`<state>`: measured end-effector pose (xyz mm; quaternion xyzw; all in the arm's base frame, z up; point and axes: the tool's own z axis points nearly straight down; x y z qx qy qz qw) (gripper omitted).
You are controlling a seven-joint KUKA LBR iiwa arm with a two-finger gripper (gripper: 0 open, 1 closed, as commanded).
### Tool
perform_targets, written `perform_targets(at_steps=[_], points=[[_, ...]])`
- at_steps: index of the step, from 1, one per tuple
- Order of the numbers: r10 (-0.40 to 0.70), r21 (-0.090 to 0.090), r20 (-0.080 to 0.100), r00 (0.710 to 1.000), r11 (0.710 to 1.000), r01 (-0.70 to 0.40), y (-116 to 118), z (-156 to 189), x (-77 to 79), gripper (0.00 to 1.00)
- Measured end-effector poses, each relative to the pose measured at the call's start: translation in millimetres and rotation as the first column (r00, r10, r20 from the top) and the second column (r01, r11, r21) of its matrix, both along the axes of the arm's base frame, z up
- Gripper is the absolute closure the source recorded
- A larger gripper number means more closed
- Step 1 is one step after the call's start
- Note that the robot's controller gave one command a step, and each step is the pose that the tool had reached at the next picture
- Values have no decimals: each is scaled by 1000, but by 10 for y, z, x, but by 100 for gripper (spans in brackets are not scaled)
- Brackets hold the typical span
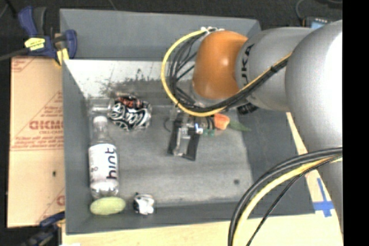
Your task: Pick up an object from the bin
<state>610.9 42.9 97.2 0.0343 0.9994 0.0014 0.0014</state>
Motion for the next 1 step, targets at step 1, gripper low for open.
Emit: perform_targets(at_steps=[1], points=[[3, -3, 9, 1000, 1000, -3, -344, 68, 34, 0]])
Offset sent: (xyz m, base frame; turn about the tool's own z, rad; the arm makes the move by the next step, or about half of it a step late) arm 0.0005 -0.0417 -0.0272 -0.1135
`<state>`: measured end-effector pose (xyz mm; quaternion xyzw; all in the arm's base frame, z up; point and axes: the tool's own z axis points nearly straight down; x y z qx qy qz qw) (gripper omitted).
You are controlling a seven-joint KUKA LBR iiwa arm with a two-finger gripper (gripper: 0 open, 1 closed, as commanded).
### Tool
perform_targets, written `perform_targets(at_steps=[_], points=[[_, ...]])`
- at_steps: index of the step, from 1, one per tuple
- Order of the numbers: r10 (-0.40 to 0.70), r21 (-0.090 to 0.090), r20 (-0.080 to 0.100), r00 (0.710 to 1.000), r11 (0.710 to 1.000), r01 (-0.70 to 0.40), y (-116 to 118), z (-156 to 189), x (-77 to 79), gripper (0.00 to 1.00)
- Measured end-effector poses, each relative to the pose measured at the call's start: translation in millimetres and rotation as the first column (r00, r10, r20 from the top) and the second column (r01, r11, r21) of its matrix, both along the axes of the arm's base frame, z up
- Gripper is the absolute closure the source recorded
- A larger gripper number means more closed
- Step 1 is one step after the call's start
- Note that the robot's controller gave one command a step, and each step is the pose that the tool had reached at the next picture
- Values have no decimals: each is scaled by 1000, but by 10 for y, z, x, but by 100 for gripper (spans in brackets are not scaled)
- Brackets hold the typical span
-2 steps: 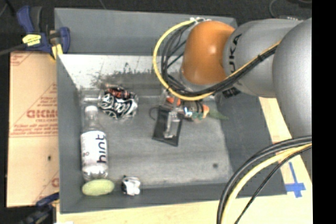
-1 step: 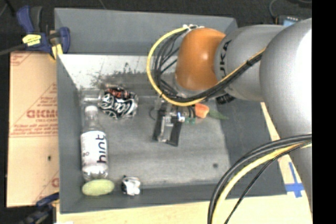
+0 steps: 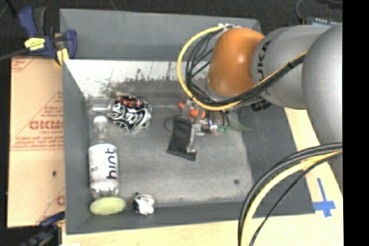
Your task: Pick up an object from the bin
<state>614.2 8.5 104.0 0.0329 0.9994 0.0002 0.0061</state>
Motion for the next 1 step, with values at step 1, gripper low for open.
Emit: perform_targets(at_steps=[1], points=[[109, 2, -3, 994, 994, -109, -79, -321, -11, 100]])
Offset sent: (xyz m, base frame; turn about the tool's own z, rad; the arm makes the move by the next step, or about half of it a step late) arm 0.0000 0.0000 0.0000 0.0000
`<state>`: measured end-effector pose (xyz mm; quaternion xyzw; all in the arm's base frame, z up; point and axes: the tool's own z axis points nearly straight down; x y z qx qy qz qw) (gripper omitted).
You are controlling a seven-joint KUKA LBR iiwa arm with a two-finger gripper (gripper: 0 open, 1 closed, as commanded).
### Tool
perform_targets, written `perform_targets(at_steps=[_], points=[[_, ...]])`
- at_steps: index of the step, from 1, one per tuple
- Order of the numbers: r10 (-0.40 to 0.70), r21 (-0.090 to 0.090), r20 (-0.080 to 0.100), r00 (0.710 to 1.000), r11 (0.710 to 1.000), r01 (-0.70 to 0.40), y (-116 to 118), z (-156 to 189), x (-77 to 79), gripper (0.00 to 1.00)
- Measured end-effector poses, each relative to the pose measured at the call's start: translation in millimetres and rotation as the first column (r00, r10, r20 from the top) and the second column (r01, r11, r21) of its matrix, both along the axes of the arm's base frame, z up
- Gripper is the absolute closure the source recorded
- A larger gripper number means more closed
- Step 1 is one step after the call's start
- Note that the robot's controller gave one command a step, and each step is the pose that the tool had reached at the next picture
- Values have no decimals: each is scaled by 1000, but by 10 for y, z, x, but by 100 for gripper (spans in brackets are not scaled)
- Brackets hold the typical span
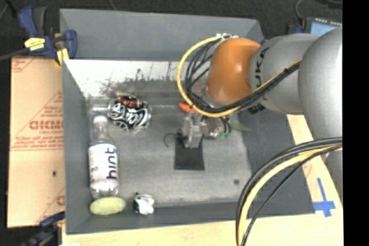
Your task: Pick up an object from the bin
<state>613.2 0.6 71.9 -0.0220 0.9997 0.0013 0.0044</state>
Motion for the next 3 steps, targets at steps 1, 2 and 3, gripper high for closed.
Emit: perform_targets(at_steps=[1, 2, 3], points=[[0, 0, 0, 1000, 1000, 0, 0, 0, 0, 100], [3, 0, -4, 1000, 1000, -3, 26, 283, 2, 100], [7, -1, 7, 1000, 1000, -7, 0, 554, 83, 100]])
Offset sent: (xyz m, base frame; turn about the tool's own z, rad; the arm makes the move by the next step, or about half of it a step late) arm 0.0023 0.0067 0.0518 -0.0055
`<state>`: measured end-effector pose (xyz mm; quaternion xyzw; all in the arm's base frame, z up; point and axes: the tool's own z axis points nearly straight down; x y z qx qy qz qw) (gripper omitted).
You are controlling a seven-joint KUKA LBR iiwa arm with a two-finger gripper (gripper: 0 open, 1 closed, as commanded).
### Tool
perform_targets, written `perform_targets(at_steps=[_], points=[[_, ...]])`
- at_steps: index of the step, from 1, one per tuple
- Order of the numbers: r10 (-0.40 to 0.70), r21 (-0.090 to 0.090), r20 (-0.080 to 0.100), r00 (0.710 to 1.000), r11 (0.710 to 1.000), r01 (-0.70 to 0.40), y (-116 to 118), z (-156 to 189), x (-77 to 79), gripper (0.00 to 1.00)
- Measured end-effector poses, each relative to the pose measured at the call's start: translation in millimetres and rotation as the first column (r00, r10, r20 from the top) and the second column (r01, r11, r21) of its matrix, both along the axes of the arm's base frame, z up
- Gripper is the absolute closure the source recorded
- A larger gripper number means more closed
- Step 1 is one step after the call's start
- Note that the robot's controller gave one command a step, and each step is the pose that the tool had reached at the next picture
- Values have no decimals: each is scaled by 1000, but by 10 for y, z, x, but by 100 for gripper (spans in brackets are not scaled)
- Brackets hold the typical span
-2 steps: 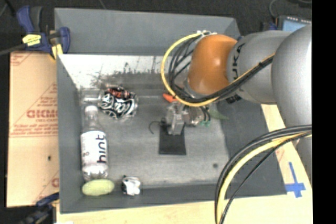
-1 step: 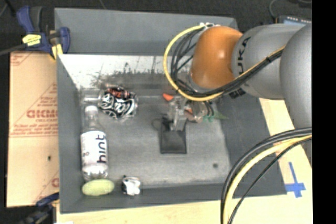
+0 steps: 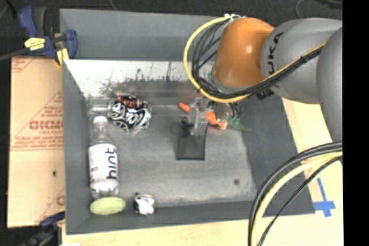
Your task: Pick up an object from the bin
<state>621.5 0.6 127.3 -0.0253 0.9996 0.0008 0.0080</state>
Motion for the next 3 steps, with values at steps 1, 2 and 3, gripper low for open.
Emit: perform_targets(at_steps=[1, 2, 3], points=[[-2, 0, -11, 1000, 1000, 2, 46, 366, -93, 100], [99, -3, 9, 995, 995, -99, -58, 383, -26, 100], [242, -4, 1, 970, 970, -242, -220, 1838, -82, 100]])
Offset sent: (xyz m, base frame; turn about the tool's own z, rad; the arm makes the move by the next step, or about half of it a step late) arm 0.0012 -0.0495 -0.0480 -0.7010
